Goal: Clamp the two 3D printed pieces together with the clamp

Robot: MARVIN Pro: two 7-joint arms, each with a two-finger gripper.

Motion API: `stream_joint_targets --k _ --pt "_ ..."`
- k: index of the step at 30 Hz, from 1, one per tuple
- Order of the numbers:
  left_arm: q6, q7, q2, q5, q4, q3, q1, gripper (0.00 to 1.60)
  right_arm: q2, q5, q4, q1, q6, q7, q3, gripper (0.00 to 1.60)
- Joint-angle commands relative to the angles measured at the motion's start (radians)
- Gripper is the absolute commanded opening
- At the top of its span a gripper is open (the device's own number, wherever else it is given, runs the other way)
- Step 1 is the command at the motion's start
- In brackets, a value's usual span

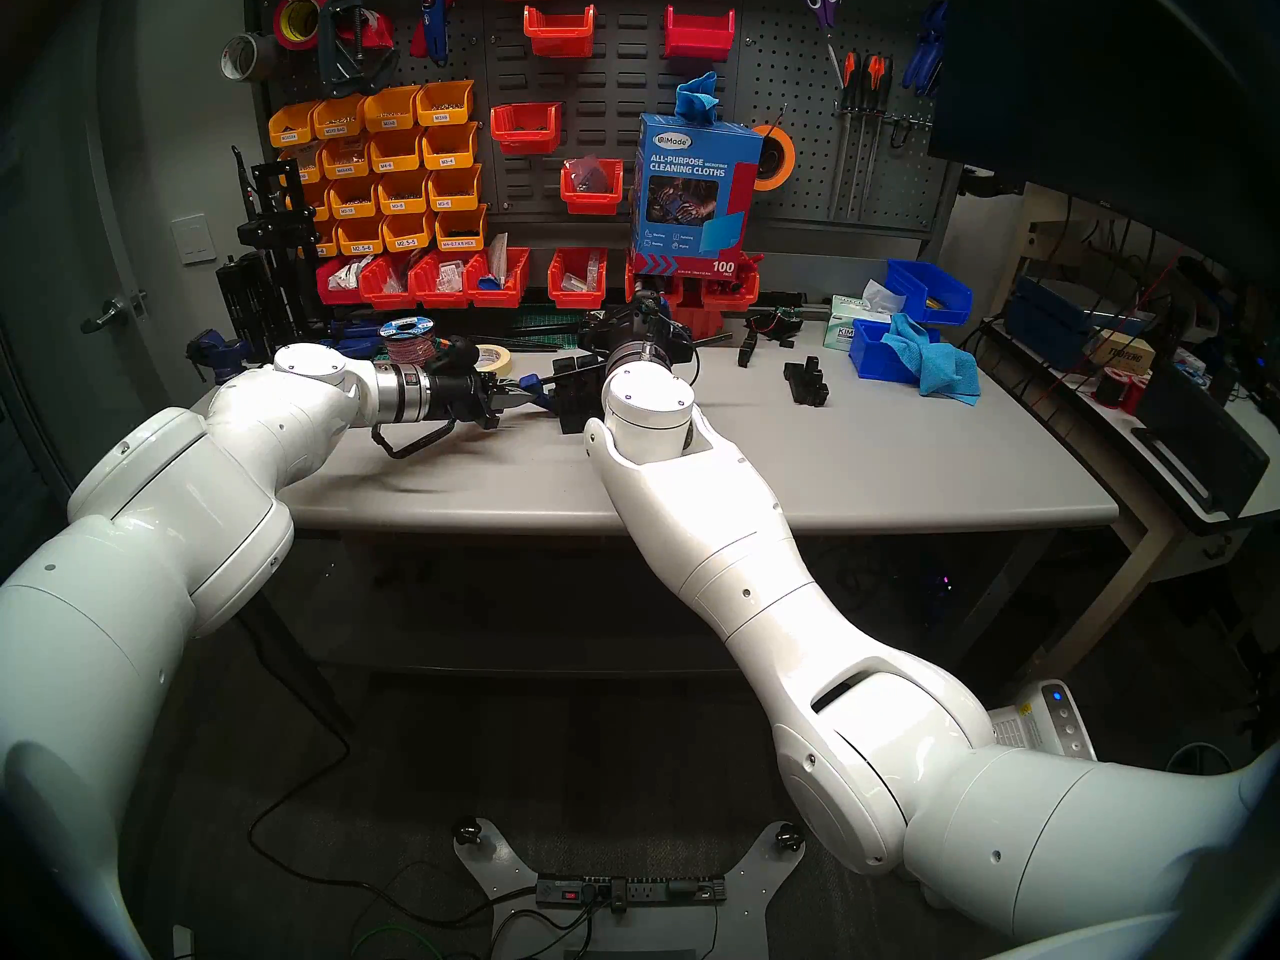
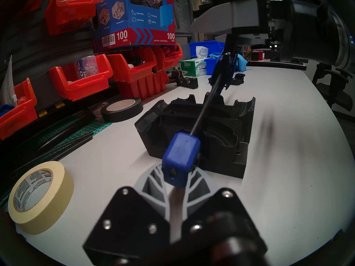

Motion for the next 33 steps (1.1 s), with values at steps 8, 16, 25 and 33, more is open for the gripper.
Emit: stream_joint_targets --k 8,16,25,33 --pt "0.004 -0.005 -0.028 -0.001 -0.014 -0.001 -0.012 0.00 -0.018 0.003 -0.019 0.027 -0.005 0.005 -0.007 1.60" --pt "0.007 -0.005 -0.027 -0.001 -0.014 -0.001 -0.012 0.00 -0.018 0.006 -0.018 0.029 -0.005 0.005 -0.008 1.60" --pt "0.009 -0.005 -0.027 -0.002 -0.014 -0.003 -0.012 0.00 -0.018 0.011 -0.018 0.031 -0.005 0.005 -0.008 1.60" --pt "0.012 -0.006 -0.024 -0.003 -0.014 -0.005 -0.014 0.00 -0.019 0.011 -0.018 0.037 -0.003 0.007 -0.013 1.60"
